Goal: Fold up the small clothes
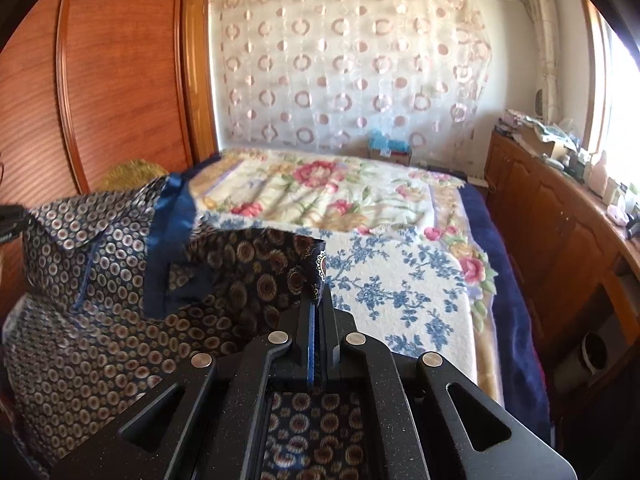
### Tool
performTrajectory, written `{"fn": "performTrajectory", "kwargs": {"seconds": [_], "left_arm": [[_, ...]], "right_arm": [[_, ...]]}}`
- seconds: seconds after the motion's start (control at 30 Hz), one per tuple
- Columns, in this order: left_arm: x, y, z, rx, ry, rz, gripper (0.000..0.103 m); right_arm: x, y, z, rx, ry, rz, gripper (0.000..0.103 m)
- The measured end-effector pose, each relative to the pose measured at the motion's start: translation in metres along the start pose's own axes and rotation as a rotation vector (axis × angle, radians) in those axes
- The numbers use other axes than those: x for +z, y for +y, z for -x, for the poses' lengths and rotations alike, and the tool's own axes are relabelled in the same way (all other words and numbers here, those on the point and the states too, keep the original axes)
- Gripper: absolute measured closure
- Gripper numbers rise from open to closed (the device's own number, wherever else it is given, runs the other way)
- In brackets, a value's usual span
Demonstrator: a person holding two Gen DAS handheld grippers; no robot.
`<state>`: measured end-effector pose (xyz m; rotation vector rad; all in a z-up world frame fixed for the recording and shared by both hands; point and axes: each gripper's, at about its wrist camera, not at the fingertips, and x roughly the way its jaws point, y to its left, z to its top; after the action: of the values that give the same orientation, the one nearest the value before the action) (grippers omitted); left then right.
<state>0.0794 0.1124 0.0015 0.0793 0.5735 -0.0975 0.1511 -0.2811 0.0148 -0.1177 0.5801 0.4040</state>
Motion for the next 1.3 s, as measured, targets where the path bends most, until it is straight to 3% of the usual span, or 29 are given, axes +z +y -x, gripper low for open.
{"fn": "performTrajectory", "kwargs": {"seconds": [0.2, 0.4, 0.5, 0.53, 0.67, 0.83, 0.97, 1.3], "left_arm": [[-0.043, 0.001, 0.042, -0.022, -0.017, 0.075, 0.103], [-0.088, -0.002, 0.075, -0.088, 0.01, 0.142, 0.1], [-0.099, 0.002, 0.086, -0.097, 0.018, 0.153, 0.08], [-0.099, 0.004, 0.088, -0.097, 0.019, 0.155, 0.068], [-0.103, 0.009, 0.087, -0.086, 0.047, 0.163, 0.061], [-0.106, 0.007, 0.094, -0.099, 0.07, 0.128, 0.058], [-0.113, 0.007, 0.1, -0.085, 0.117, 0.088, 0.046], [-0.144, 0.042, 0.09, -0.027, 0.202, 0.159, 0.045]], "right_arm": [[-0.036, -0.003, 0.068, 0.01, -0.054, -0.046, 0.103], [-0.093, -0.011, 0.121, -0.001, 0.025, -0.085, 0.103], [-0.12, -0.01, 0.139, -0.004, 0.09, -0.086, 0.103], [-0.125, -0.01, 0.139, 0.0, 0.109, -0.091, 0.103], [-0.148, -0.012, 0.135, -0.011, 0.187, -0.091, 0.103], [-0.149, -0.009, 0.133, -0.021, 0.189, -0.084, 0.103], [-0.143, -0.011, 0.136, -0.029, 0.17, -0.072, 0.103], [-0.138, -0.015, 0.134, -0.064, 0.17, -0.066, 0.1]]}}
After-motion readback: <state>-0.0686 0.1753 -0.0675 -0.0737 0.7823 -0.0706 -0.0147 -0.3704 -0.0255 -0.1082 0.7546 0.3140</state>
